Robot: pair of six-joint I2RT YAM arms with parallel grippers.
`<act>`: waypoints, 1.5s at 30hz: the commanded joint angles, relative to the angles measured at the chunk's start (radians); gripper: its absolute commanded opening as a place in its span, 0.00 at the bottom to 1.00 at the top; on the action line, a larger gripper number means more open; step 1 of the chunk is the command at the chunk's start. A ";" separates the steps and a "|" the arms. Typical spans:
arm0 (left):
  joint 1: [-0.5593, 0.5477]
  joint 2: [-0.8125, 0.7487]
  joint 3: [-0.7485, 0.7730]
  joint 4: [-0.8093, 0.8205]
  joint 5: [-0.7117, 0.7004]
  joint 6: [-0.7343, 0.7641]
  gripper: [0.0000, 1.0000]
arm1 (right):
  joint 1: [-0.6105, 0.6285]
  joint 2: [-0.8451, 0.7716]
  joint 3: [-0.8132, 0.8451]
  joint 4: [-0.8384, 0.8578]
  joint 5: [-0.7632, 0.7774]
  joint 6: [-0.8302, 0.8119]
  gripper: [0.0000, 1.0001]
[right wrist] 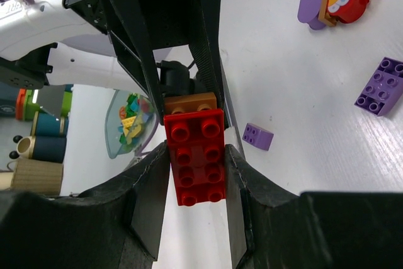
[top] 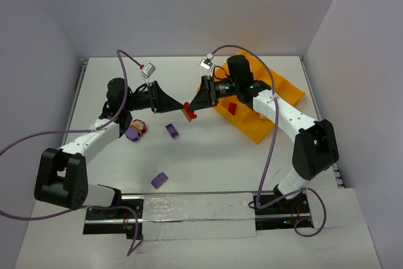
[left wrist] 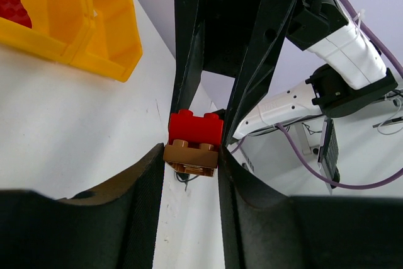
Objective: Sort the legos into containers by color
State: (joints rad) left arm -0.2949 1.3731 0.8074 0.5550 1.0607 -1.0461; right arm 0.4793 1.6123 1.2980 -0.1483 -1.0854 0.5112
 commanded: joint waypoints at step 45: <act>0.075 -0.166 0.182 -0.750 -0.365 0.378 0.00 | -0.260 -0.030 -0.053 -0.218 1.069 -0.105 0.05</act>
State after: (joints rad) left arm -0.2253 1.2335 0.9460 -0.1175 0.7430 -0.7122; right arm 0.2188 1.5889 1.2238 -0.4121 -0.1695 0.4271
